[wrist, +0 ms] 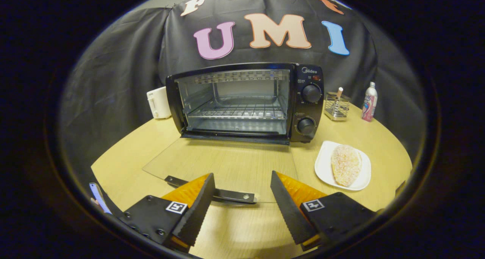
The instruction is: Open the toaster oven, put the food inside, and close the toaster oven door.
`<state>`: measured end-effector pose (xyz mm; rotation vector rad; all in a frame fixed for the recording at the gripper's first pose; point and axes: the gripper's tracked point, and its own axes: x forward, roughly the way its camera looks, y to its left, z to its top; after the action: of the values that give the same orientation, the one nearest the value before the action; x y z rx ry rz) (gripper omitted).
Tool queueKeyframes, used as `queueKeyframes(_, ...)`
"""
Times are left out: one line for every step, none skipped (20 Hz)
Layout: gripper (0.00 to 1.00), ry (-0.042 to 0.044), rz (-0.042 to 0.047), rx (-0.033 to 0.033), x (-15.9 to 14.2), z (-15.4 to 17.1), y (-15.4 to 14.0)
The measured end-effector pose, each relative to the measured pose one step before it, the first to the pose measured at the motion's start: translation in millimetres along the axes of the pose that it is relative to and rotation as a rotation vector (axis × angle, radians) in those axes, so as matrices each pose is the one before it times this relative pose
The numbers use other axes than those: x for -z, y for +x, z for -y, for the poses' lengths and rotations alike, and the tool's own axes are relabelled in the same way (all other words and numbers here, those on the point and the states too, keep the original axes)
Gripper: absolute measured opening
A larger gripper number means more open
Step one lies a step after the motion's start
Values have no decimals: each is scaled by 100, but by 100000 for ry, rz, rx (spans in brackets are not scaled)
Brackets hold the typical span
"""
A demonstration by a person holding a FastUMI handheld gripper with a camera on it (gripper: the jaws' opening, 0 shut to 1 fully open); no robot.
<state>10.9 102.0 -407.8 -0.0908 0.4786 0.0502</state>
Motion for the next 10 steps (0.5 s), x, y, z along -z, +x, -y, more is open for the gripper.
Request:
queueKeyframes(95, 106, 389, -262, -37, -22, 55)
queueKeyframes(95, -364, 354, -306, 18, -86, -74)
queueKeyframes(94, -169, -2, -109, -66, 45, 77)
queueKeyframes(94, 13, 64, -121, 14, -22, -59)
queueKeyframes(94, -162, 110, -352, -277, -7, -147)
queueKeyframes(95, 112, 155, -634, -141, -111, -289)
queueKeyframes(95, -431, -31, -1151, -267, -121, -279)
queueKeyframes(95, -993, 167, -838, -108, 46, -378)
queueKeyframes(95, -1371, 722, 113, -429, 309, -573)
queueKeyframes(95, -1532, 1386, 851, -561, 467, -649)
